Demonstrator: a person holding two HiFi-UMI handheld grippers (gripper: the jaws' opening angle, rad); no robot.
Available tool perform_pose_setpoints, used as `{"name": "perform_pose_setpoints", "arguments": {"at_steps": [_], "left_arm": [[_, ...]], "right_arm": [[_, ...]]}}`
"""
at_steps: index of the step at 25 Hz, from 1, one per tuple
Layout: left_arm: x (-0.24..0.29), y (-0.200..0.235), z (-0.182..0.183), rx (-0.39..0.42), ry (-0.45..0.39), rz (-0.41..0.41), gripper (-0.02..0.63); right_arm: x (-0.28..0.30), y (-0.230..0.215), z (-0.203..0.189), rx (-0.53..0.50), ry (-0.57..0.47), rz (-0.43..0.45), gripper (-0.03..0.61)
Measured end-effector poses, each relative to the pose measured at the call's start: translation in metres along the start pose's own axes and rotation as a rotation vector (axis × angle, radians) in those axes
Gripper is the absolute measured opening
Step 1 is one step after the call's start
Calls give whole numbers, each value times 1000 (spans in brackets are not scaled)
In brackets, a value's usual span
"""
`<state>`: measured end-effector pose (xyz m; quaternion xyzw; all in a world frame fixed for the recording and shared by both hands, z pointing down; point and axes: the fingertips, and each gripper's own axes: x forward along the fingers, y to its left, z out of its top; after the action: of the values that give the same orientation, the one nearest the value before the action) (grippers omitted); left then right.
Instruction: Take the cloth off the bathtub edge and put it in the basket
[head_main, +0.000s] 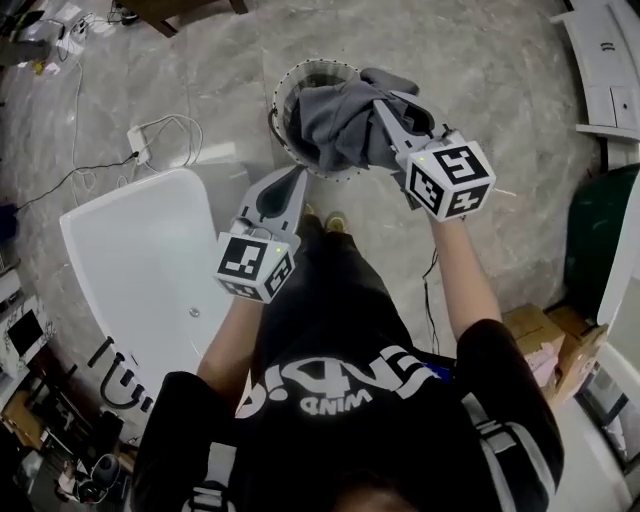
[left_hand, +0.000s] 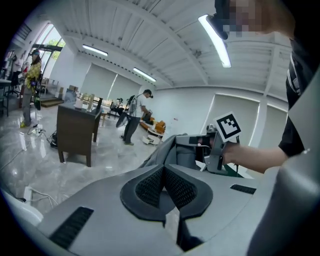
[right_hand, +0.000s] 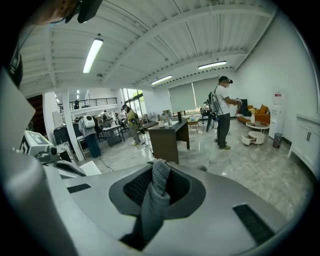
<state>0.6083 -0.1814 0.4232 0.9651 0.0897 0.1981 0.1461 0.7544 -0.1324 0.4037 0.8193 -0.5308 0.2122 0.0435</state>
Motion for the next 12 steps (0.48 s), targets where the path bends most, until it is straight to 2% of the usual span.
{"name": "perform_pose_setpoints", "arguments": {"at_steps": [4, 12], "left_arm": [[25, 28, -37, -33, 39, 2, 15], [82, 98, -111, -83, 63, 24, 15]], "right_arm": [[31, -5, -52, 22, 53, 0, 40], [103, -16, -142, 61, 109, 1, 40]]}}
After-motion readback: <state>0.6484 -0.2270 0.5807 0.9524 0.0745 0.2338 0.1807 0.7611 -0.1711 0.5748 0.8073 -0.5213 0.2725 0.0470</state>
